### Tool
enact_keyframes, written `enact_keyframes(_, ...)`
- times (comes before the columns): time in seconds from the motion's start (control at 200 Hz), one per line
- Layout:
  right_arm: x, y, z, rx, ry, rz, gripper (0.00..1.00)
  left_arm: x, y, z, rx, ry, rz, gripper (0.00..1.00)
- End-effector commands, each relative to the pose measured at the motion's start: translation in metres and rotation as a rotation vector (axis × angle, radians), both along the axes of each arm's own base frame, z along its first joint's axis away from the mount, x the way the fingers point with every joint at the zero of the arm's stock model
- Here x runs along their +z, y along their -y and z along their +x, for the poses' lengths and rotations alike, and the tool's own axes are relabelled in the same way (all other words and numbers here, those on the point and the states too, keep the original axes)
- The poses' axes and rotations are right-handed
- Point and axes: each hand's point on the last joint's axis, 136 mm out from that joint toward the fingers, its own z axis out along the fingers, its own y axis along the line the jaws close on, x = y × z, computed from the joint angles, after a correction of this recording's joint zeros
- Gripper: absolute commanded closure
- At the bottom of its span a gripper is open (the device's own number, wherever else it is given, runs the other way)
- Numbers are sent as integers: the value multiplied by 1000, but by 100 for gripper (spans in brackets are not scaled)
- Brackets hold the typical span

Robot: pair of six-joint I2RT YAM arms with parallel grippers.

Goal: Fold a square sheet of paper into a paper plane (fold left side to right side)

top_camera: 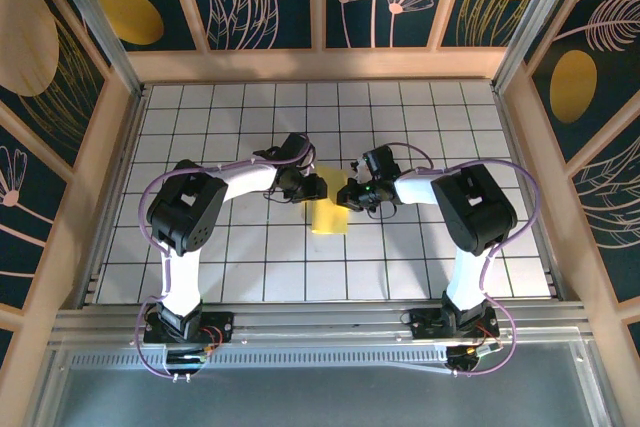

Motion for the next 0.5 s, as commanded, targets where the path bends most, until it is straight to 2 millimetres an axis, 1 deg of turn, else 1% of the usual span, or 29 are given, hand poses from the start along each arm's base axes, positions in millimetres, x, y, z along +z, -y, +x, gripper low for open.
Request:
enact_keyframes(0.0,-39,19,-18,-7,-77,-147,100,-35,-20,-8,9,-3,146,56)
enact_keyframes(0.13,-47,27,-22,-10,-90,-190,100,-9,-25,3,40,61,132,52)
enact_keyframes(0.215,-50,30,-23,-9,-92,-212,100,13,-27,12,65,111,93,50)
enact_keyframes(0.265,-51,31,-23,-8,-95,-219,100,30,-27,17,74,153,58,50)
enact_keyframes(0.335,-51,31,-23,-7,-94,-217,100,51,-23,20,72,202,-4,50)
enact_keyframes(0.365,-52,31,-23,-6,-95,-217,100,59,-21,21,71,222,-32,54)
enact_keyframes(0.415,-51,30,-23,-6,-92,-217,100,69,-16,20,58,242,-71,63)
enact_keyframes(0.495,-52,31,-23,-9,-91,-222,100,77,-5,15,15,244,-143,75)
